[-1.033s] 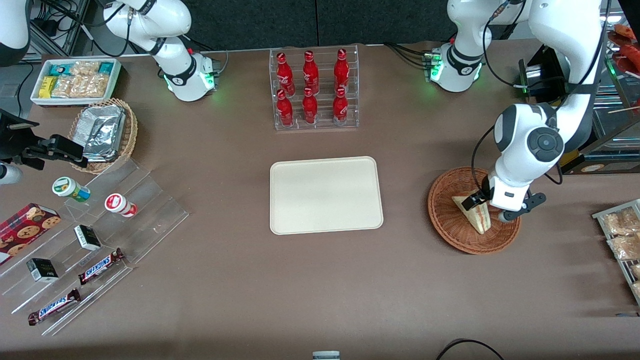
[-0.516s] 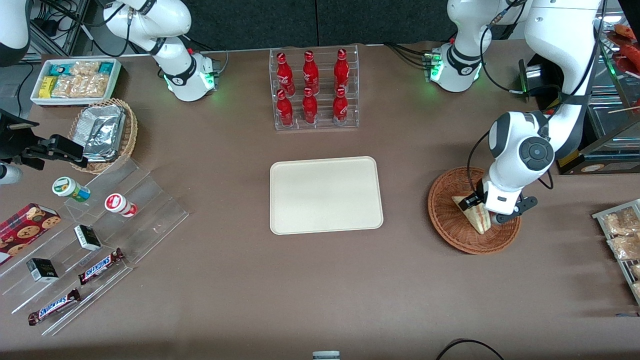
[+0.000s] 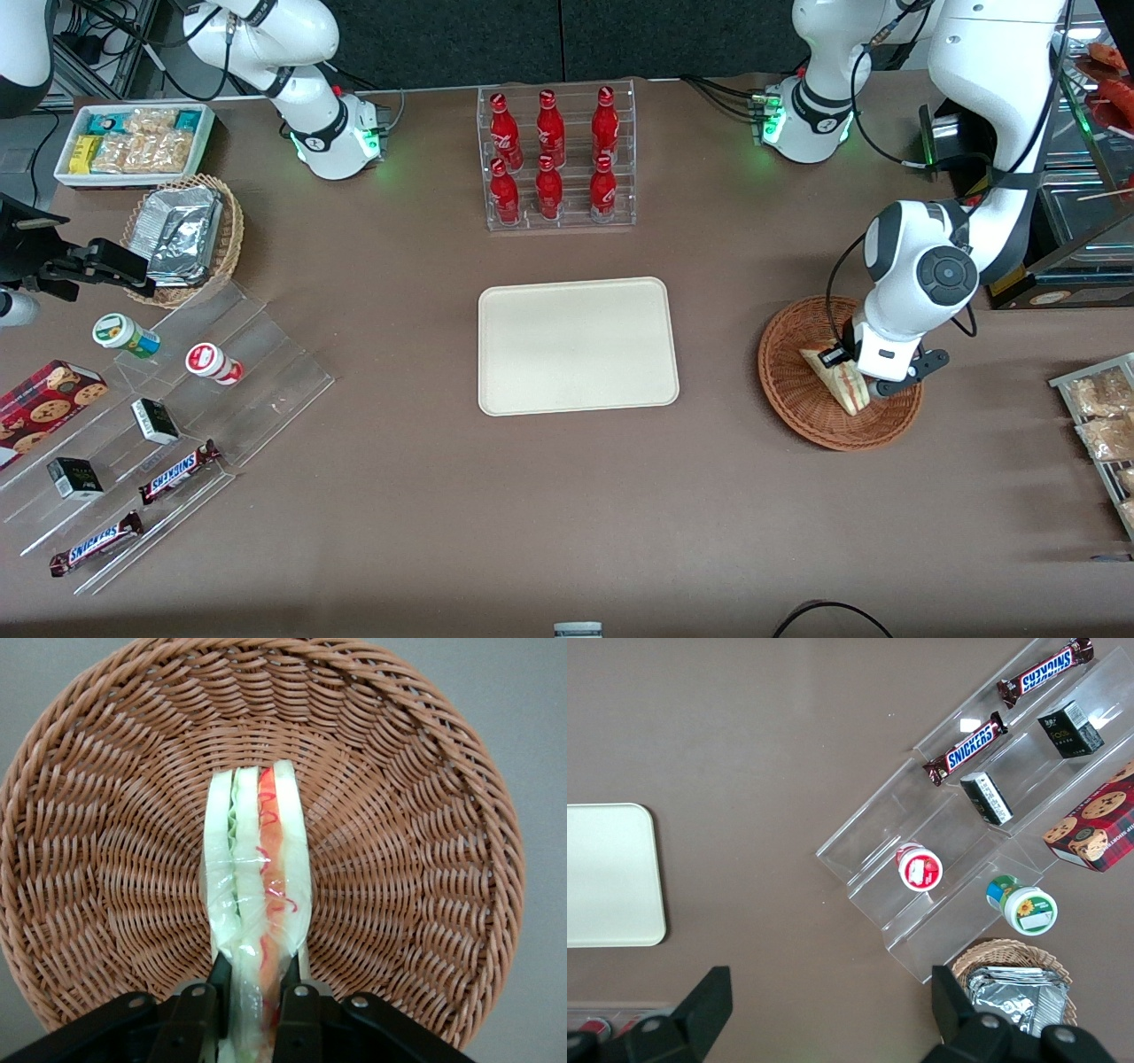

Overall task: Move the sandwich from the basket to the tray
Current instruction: 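Lower the left gripper and close it on the wrapped sandwich, then lift the sandwich out of the basket with the left gripper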

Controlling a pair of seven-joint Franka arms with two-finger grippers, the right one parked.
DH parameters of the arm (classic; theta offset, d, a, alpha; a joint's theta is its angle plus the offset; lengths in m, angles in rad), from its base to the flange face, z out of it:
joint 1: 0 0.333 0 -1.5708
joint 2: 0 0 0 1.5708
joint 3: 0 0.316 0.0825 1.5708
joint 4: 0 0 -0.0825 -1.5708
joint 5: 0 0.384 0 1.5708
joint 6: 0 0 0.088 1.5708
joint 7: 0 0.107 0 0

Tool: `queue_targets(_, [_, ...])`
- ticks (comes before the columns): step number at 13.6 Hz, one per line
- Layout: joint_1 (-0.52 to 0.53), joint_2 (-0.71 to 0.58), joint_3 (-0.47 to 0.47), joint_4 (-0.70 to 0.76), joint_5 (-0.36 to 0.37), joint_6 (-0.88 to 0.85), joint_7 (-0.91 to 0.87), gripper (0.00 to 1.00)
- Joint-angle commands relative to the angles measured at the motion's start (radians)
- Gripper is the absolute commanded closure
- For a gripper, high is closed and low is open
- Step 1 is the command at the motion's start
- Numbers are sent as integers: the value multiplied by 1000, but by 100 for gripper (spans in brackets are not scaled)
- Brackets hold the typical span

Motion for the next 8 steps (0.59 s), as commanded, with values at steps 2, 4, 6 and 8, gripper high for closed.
queue_targets(2, [-5,-69,6,99,14,-223,28,100])
queue_targets(4, [-9,-91,2,200,14,-399,30,100])
queue_targets(6, [-28,-103,-41,297,12,-533,28,100])
queue_targets(8, [-59,-95,-104,368,9,-598,7,100])
